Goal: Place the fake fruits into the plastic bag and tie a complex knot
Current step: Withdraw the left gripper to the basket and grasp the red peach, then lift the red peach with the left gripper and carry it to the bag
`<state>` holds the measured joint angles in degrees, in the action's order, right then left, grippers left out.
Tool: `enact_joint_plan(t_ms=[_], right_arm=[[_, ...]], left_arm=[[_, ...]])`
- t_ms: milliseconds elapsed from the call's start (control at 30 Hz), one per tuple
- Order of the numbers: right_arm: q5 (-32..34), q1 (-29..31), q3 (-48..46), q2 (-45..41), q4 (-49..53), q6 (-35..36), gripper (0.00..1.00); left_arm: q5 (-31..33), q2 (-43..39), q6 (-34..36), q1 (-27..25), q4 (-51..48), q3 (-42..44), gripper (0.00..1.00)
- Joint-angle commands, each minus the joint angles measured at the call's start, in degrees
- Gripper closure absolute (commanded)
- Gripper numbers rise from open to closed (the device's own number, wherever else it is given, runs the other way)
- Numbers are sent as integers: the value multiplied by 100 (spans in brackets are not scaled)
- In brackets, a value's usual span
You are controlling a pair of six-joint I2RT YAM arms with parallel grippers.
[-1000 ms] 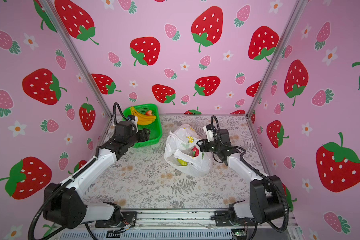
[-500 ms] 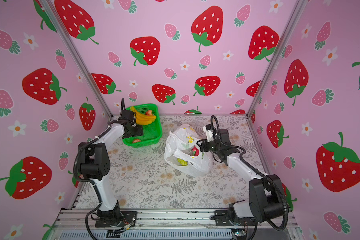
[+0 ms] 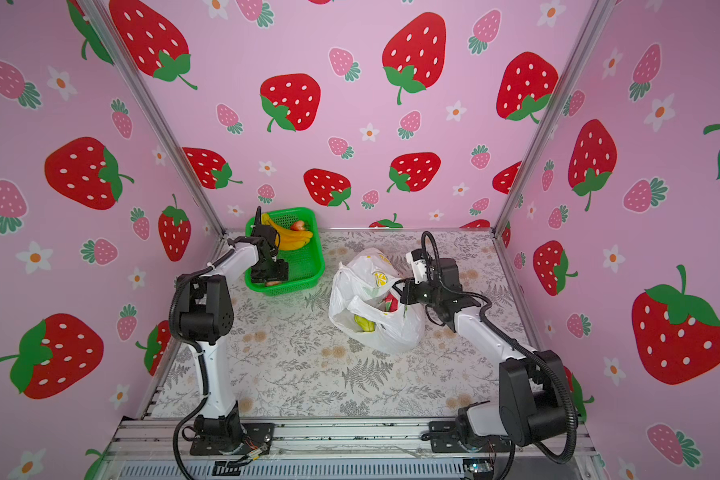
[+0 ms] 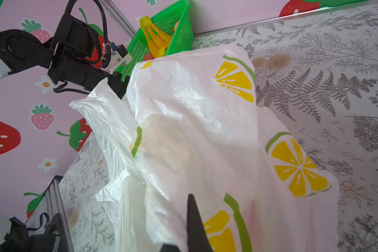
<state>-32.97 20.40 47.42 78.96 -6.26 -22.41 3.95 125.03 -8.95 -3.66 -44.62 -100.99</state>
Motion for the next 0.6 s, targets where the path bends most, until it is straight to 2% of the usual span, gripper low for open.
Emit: enact_joint_plan(t_ms=[0, 367, 567], right_arm=[[-1, 16, -79, -109, -79, 97, 98], [19, 12, -101, -107, -77, 114, 98], [36, 16, -97, -108, -68, 128, 98]], left_arm=[[-151, 173, 54, -46, -247, -268, 25], [-472, 342, 17, -132, -258, -452, 43], [-605, -188, -102, -163, 91, -182, 52]])
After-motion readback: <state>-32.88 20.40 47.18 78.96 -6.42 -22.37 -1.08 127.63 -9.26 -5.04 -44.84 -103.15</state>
